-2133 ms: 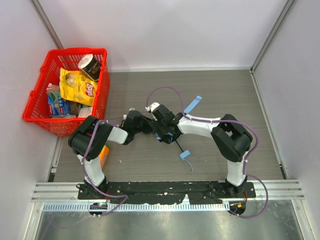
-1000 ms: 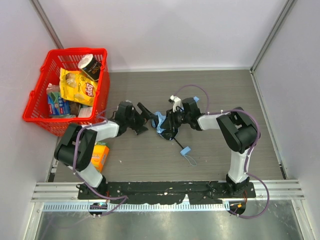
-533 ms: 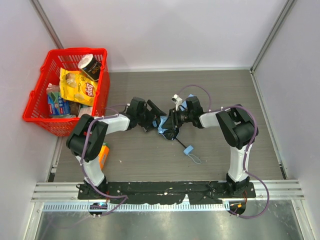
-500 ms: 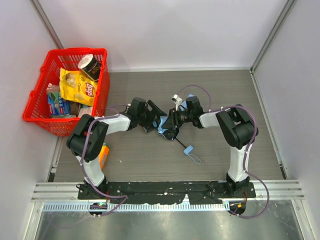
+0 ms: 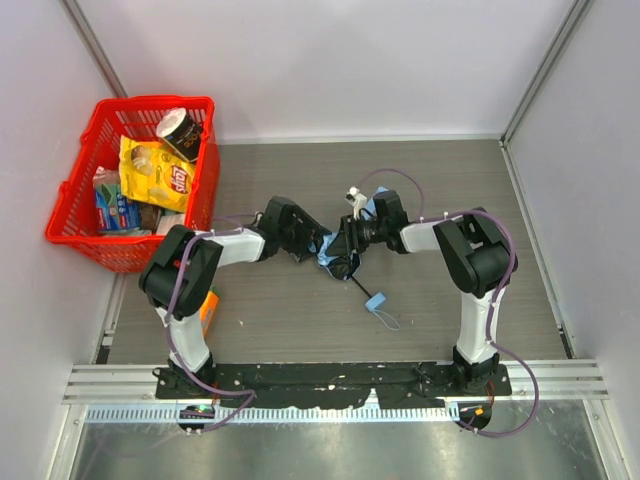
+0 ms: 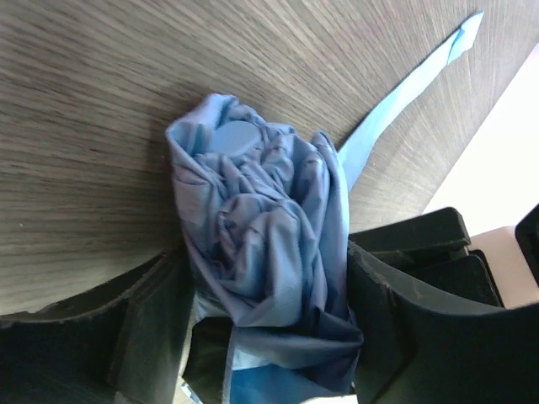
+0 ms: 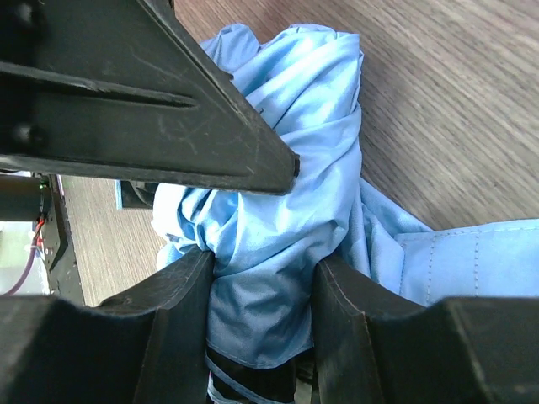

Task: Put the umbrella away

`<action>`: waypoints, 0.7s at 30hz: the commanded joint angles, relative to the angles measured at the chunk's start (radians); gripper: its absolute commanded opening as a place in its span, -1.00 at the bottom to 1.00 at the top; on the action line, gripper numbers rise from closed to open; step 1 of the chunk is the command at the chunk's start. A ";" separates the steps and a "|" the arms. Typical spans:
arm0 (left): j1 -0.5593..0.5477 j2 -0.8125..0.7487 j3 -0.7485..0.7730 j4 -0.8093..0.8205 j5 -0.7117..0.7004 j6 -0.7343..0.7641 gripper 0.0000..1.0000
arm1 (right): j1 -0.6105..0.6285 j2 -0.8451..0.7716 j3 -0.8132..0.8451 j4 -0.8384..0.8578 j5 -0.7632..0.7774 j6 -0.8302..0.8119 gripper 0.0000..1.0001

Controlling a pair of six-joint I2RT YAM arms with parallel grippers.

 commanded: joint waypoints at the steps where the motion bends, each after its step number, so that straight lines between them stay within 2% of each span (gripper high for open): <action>1: -0.019 0.142 -0.086 -0.040 -0.158 0.040 0.30 | 0.025 0.059 -0.013 -0.213 -0.003 -0.023 -0.98; 3: -0.019 0.140 -0.113 0.020 -0.147 0.027 0.13 | 0.028 0.053 -0.004 -0.239 0.006 -0.033 -0.98; 5: -0.021 0.125 -0.132 0.057 -0.142 0.032 -0.13 | 0.031 0.039 0.002 -0.259 0.026 -0.033 -0.98; 6: -0.019 0.116 -0.140 0.057 -0.150 0.034 -0.79 | 0.034 0.029 0.010 -0.280 0.042 -0.034 -0.98; 7: -0.018 0.105 -0.137 0.028 -0.161 0.034 -1.00 | 0.034 0.016 0.023 -0.292 0.055 -0.031 -0.92; 10: -0.019 0.088 -0.137 0.005 -0.155 0.052 -1.00 | 0.048 -0.018 0.049 -0.375 0.117 -0.042 -0.74; 11: -0.018 0.080 -0.140 -0.001 -0.144 0.050 -1.00 | 0.051 -0.039 0.063 -0.392 0.133 -0.049 -0.62; 14: -0.018 0.045 -0.150 -0.027 -0.100 0.046 -1.00 | 0.060 -0.109 0.089 -0.504 0.273 -0.085 -0.39; 16: -0.018 0.021 -0.152 -0.062 -0.067 0.035 -1.00 | 0.071 -0.182 0.103 -0.555 0.361 -0.106 -0.18; 17: -0.016 0.010 -0.149 -0.082 -0.054 0.034 -1.00 | 0.072 -0.233 0.112 -0.578 0.383 -0.115 -0.02; 19: -0.015 -0.013 -0.132 -0.159 -0.040 0.041 -1.00 | 0.091 -0.312 0.122 -0.604 0.441 -0.146 0.13; 21: -0.013 -0.036 -0.130 -0.199 -0.020 0.041 -1.00 | 0.120 -0.381 0.128 -0.607 0.506 -0.181 0.19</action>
